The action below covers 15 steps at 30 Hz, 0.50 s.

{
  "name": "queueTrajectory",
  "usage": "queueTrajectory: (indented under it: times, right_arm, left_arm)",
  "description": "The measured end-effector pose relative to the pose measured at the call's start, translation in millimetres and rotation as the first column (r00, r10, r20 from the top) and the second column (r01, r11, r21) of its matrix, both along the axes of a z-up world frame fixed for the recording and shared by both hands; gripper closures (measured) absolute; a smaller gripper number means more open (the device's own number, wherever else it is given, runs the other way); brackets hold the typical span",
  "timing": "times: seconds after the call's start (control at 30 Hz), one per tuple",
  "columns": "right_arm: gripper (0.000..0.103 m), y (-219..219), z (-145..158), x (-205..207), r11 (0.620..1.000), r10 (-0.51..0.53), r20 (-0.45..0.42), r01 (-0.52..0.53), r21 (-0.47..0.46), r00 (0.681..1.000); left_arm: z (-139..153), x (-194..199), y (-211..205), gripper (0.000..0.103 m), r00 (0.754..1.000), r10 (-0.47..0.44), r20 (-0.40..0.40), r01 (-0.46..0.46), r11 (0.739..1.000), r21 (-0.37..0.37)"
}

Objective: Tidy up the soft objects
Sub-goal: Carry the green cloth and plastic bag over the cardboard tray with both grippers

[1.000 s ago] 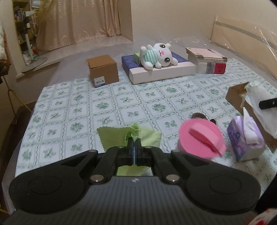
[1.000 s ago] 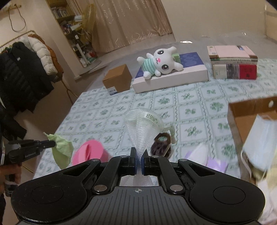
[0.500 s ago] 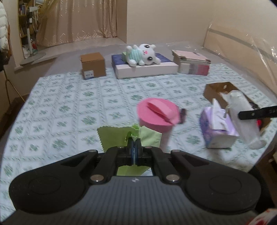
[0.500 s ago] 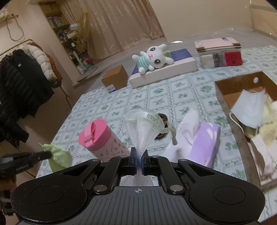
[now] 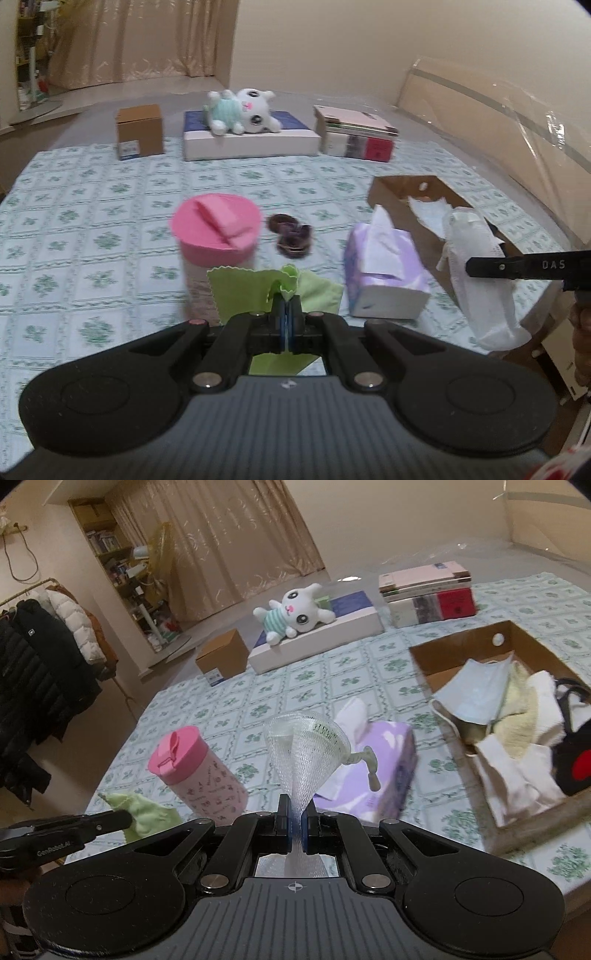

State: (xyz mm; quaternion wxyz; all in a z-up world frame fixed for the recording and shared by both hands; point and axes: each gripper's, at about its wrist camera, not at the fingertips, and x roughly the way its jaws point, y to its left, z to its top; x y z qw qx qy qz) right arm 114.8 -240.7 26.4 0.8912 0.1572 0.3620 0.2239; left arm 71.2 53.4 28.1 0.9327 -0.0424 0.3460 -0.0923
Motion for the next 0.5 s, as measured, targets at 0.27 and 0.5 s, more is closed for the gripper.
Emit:
queueTrajectory:
  times: [0.27, 0.5]
  right_arm:
    - [0.098, -30, -3, -8, 0.998, -0.057, -0.002, 0.057, 0.01, 0.998]
    - [0.098, -53, -1, -14, 0.994, -0.109, 0.004, 0.109, 0.015, 0.994]
  left_arm:
    - [-1, 9, -43, 0.102, 0.997, -0.074, -0.001, 0.074, 0.997, -0.011]
    - [4, 17, -75, 0.102, 0.99, -0.141, 0.009, 0.141, 0.99, -0.022]
